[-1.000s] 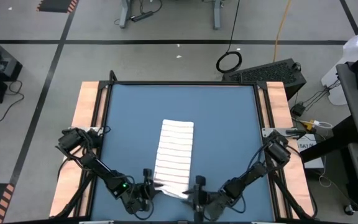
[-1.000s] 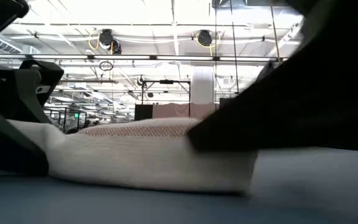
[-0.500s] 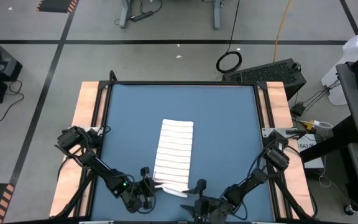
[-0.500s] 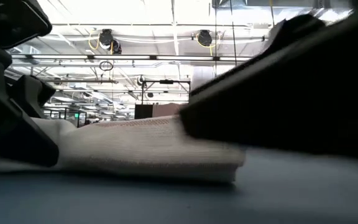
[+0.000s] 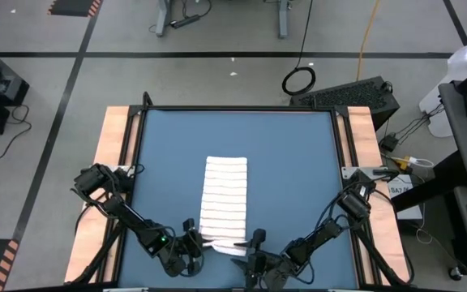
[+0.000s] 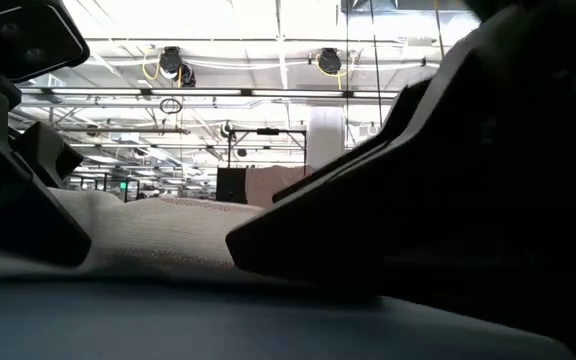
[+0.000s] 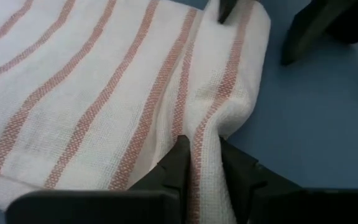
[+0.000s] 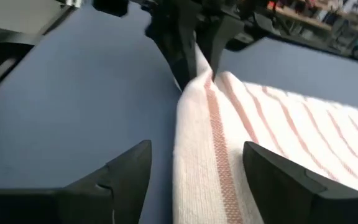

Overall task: Roll towel
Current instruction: Roll the white towel

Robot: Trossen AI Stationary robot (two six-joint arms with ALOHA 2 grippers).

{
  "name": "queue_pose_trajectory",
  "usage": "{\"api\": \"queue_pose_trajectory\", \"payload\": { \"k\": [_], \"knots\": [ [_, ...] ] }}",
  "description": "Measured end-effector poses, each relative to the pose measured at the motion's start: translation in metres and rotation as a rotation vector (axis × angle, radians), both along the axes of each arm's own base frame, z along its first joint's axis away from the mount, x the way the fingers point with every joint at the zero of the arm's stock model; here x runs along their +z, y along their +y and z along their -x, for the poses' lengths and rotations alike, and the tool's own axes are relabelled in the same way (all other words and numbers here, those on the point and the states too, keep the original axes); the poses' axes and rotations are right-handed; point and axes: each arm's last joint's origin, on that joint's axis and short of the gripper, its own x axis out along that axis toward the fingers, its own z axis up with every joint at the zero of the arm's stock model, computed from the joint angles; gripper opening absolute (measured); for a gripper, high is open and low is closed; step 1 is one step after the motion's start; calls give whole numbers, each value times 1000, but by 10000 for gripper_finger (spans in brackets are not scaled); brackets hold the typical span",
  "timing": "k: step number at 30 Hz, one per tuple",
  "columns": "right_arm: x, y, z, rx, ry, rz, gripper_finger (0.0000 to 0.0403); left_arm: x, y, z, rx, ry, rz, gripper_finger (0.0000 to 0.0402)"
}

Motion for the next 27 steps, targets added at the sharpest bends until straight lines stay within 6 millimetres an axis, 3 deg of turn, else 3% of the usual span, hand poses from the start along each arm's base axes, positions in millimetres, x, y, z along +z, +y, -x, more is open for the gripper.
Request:
{"api": "queue_pose_trajectory", "payload": {
  "k": [11, 21, 27],
  "knots": [
    [-8, -20, -11, -48, 74, -170, 242, 0, -1, 0, -98, 12, -95, 65],
    [3, -16, -10, -25, 43, -35, 246, -2, 1, 3, -142, 56, -158, 65],
    [2, -20, -11, -43, 55, -63, 251, -2, 2, 2, -140, 59, -154, 65]
  ]
}}
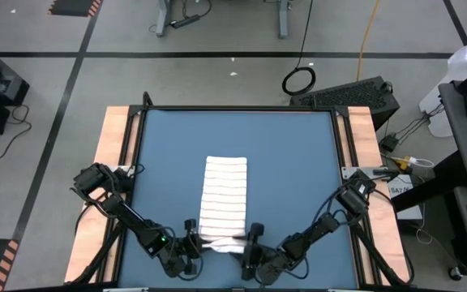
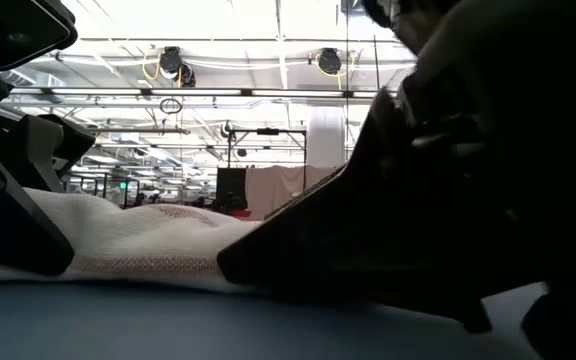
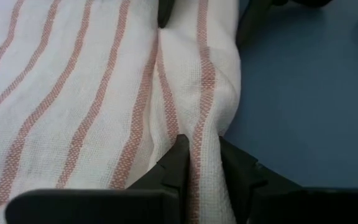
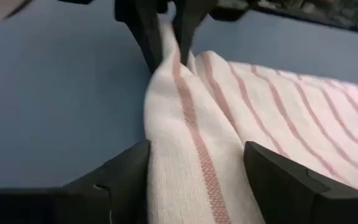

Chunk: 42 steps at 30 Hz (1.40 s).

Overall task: Roll towel
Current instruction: Roll the white towel

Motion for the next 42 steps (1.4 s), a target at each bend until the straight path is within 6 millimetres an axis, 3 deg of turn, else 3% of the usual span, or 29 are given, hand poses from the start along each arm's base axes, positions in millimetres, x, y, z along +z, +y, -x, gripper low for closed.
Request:
{"api": "queue_pose_trajectory", "payload": {
  "k": [5, 15, 22, 30, 37, 42],
  "knots": [
    [-3, -10, -5, -7, 39, -114, 230, 0, 0, 0, -1, 0, -2, 65],
    [-4, -14, -9, -46, 45, -321, 136, 0, 0, 0, 34, -8, 38, 69],
    [-3, -10, -9, -54, 33, -458, 89, 16, -5, 12, 22, -46, 16, 141],
    [-4, -14, -13, -40, 52, -560, 79, 40, -12, 30, -8, -144, -89, 234],
    [-1, -15, -16, -61, 31, -652, 78, 46, -27, 32, -85, -256, -130, 245],
    [5, -16, -17, -74, 13, -695, 78, 35, -31, 32, -137, -258, -221, 245]
  ]
}}
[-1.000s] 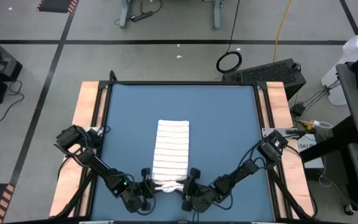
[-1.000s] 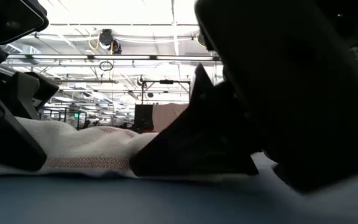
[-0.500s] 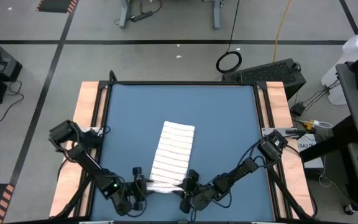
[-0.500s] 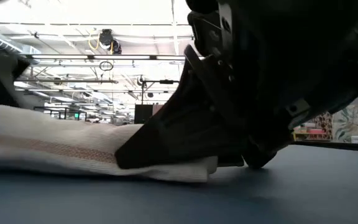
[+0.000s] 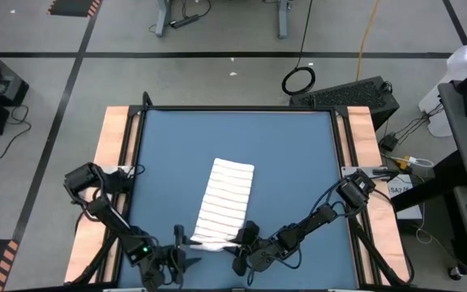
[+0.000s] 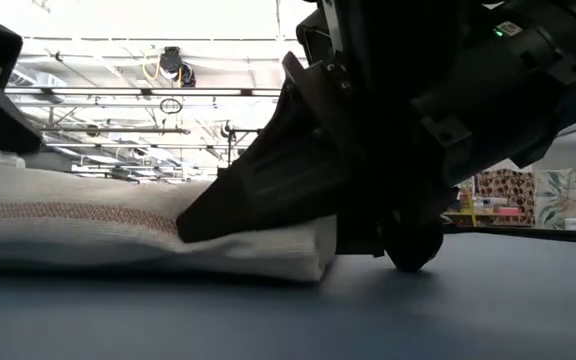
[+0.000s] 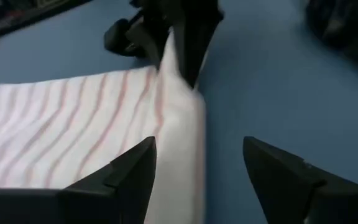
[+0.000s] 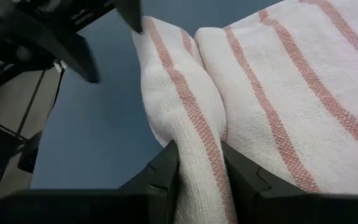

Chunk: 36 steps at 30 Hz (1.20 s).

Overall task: Roll towel
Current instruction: Roll the white towel

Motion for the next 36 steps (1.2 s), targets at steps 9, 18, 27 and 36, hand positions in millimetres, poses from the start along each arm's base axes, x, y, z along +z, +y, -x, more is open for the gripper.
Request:
{"api": "queue_pose_trajectory", "payload": {
  "k": [9, 18, 27, 36],
  "knots": [
    [8, 1, 0, 25, 5, -76, 78, -17, 4, -5, -23, 27, -171, 245],
    [10, 1, -2, 4, -5, -129, 78, -21, 7, -12, -62, 81, -132, 244],
    [10, 1, -1, 10, 4, -139, 78, -19, 4, -14, -68, 64, -75, 160],
    [18, 1, 5, 130, 62, 63, 152, -21, 20, -30, 37, 146, 123, 30]
  ]
}}
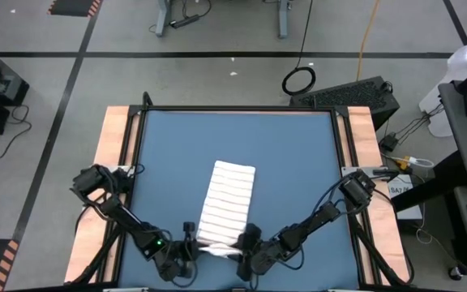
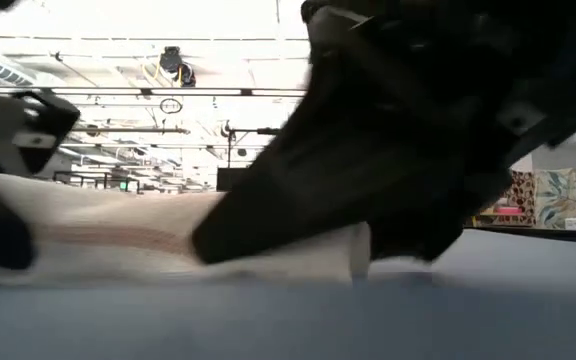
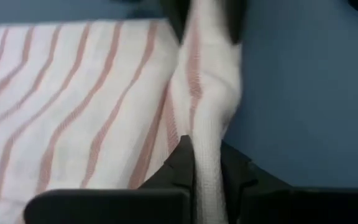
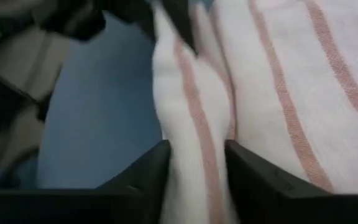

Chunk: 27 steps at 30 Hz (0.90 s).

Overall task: Roll towel
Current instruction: Roll the white towel

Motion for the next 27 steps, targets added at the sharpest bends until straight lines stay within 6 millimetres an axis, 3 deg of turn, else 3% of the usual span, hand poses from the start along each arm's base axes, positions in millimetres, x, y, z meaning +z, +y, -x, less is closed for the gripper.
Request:
{"api": "queue_pose_trajectory", "payload": {
  "k": [6, 10, 14, 18, 27],
  "knots": [
    [26, 0, 18, 114, 83, 238, 241, 1, 13, -12, 73, 46, 115, 57],
    [38, 13, 26, 166, 16, 410, 268, 9, 20, -18, 96, 68, 195, 51],
    [43, 27, 30, 183, -32, 529, 268, 18, 30, -24, 132, 75, 249, 39],
    [31, 37, 26, 214, -22, 628, 251, 19, 43, -35, 165, 127, 338, 40],
    [13, 29, 23, 85, 32, 756, 232, 18, 60, -46, 193, 183, 425, 45]
  ]
}}
